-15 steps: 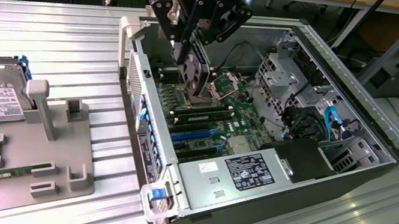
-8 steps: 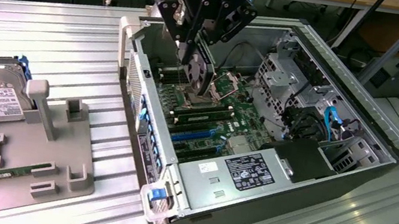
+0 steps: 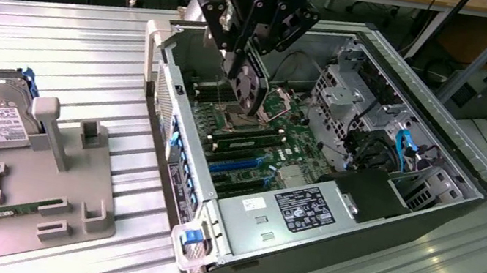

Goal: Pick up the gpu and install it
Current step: 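Pick up the gpu and move the gpu toward the slot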

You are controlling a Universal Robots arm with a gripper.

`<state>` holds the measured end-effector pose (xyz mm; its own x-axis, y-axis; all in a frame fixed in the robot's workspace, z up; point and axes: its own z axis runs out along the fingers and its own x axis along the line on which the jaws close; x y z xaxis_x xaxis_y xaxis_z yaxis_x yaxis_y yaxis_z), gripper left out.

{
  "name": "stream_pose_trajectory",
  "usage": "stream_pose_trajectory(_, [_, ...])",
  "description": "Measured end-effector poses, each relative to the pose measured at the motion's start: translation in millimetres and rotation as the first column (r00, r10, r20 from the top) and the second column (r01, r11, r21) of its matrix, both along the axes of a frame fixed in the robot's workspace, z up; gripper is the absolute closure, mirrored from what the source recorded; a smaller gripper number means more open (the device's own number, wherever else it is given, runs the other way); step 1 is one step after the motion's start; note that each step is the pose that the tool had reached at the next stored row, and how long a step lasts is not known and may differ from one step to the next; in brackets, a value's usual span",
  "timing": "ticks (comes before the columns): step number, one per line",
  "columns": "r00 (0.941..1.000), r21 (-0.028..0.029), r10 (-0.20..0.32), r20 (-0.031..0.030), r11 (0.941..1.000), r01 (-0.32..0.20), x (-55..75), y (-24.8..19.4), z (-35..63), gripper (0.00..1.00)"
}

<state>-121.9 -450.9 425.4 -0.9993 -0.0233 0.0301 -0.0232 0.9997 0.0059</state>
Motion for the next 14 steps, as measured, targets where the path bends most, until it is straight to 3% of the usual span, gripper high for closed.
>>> stream_pose_trajectory(14, [1.0,-0.0001,0.0,0.0,1.0,0.0,12.0,0.0,-0.2,0.72])
